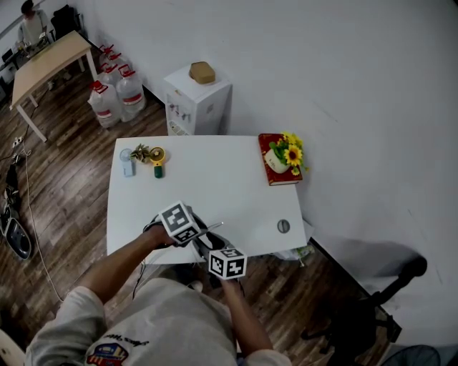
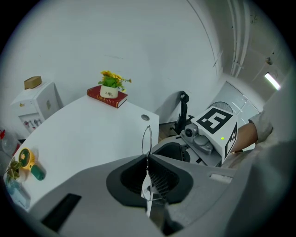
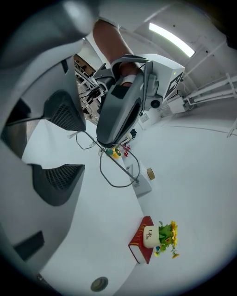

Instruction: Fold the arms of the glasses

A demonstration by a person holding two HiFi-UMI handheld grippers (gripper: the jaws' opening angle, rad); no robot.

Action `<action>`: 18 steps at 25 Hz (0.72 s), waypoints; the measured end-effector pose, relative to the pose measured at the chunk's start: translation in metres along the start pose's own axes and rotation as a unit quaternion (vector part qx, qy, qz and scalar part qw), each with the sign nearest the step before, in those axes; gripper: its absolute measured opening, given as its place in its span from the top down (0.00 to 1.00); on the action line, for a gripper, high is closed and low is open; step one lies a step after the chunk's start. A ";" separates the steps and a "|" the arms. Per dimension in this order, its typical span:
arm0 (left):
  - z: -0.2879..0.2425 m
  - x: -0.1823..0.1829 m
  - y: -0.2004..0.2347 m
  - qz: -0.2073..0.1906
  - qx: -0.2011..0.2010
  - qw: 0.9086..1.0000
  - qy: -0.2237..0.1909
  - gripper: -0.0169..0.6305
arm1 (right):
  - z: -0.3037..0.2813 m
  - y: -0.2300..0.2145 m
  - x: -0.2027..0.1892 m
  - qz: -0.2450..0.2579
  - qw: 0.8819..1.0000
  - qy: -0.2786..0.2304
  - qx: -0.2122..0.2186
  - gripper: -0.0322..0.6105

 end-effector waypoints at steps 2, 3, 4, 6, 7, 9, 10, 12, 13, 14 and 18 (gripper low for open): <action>0.002 -0.003 0.007 0.002 0.012 1.000 0.001 0.95 | 0.001 -0.002 0.000 0.003 1.000 0.000 -0.002 0.59; 0.003 -0.005 0.011 0.004 0.018 1.000 0.002 0.95 | 0.002 -0.003 0.000 0.003 1.000 -0.003 -0.003 0.59; 0.004 -0.008 0.015 0.007 0.023 1.000 0.003 0.95 | 0.004 -0.004 0.001 0.002 1.000 -0.007 -0.005 0.59; 0.005 -0.013 0.023 0.017 0.033 0.999 0.000 0.95 | 0.010 -0.007 0.002 -0.001 1.000 -0.019 -0.008 0.59; 0.007 -0.015 0.028 0.026 0.037 0.999 -0.005 0.95 | 0.013 -0.009 0.003 -0.006 1.000 -0.024 -0.009 0.59; 0.013 -0.017 0.040 0.049 0.048 0.997 -0.021 0.95 | 0.020 -0.015 0.004 -0.020 0.999 -0.036 -0.014 0.60; 0.016 -0.017 0.046 0.062 0.054 0.996 -0.030 0.95 | 0.024 -0.018 0.004 -0.029 0.999 -0.043 -0.016 0.60; 0.026 -0.015 0.061 0.089 0.068 0.992 -0.051 0.95 | 0.030 -0.024 0.005 -0.048 0.997 -0.056 -0.018 0.61; 0.031 -0.014 0.069 0.102 0.076 0.990 -0.062 0.95 | 0.033 -0.027 0.005 -0.057 0.996 -0.061 -0.018 0.61; 0.036 -0.012 0.076 0.112 0.084 0.988 -0.071 0.95 | 0.035 -0.029 0.005 -0.065 0.996 -0.066 -0.018 0.61; 0.054 -0.005 0.096 0.141 0.105 0.979 -0.106 0.95 | 0.042 -0.037 0.004 -0.109 0.990 -0.085 -0.004 0.62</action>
Point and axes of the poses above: the fingertips, and each gripper's own axes: z backward along the fingers, y to its left, x out of its top, the point moved 4 cm from there along z, backward along the fingers, and after that the axes turned 8 degrees about -z, right-handed, at the moved point
